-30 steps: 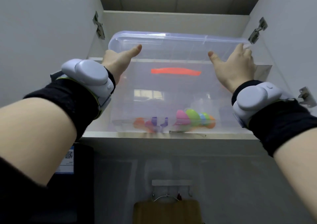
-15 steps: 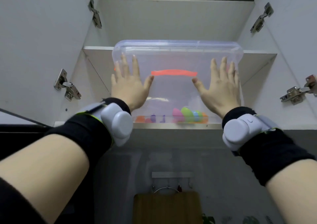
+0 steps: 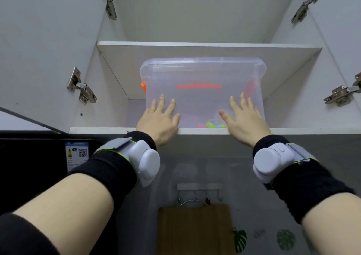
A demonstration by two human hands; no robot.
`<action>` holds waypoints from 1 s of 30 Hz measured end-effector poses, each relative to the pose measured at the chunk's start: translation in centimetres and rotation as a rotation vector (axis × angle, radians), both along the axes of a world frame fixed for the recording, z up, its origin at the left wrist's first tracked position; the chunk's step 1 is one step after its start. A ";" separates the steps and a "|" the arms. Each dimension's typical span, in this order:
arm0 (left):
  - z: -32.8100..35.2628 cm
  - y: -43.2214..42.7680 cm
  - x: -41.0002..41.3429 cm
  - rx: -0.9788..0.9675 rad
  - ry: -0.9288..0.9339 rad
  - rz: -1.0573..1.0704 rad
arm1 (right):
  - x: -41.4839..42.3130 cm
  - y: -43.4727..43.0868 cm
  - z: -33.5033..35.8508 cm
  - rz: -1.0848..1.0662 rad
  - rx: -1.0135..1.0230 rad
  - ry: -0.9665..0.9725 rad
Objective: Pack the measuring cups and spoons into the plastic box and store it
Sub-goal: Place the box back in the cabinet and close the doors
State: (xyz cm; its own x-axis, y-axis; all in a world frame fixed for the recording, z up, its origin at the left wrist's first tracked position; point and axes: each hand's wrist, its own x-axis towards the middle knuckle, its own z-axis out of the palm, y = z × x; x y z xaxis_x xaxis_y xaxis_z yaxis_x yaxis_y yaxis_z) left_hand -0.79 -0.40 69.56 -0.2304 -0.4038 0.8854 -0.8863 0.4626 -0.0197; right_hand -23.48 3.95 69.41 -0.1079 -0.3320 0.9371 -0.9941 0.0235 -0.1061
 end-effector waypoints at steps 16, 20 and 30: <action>-1.0 2.0 1.0 0.027 0.011 0.010 | 3.4 3.2 -0.7 0.014 0.194 -0.084; -1.2 3.0 2.3 -0.024 0.064 -0.025 | 5.8 4.5 -0.7 0.098 0.174 -0.053; -2.2 8.7 9.7 -0.147 0.146 0.017 | 14.1 8.8 -2.1 0.496 -0.003 -0.021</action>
State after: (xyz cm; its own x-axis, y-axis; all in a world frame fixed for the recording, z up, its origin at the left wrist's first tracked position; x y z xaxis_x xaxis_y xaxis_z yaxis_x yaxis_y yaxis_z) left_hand 8.96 8.34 67.37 -0.0897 -0.2705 0.9585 -0.8924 0.4492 0.0433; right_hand -9.36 12.72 67.30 0.0437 -0.3454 0.9374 -0.8829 -0.4525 -0.1256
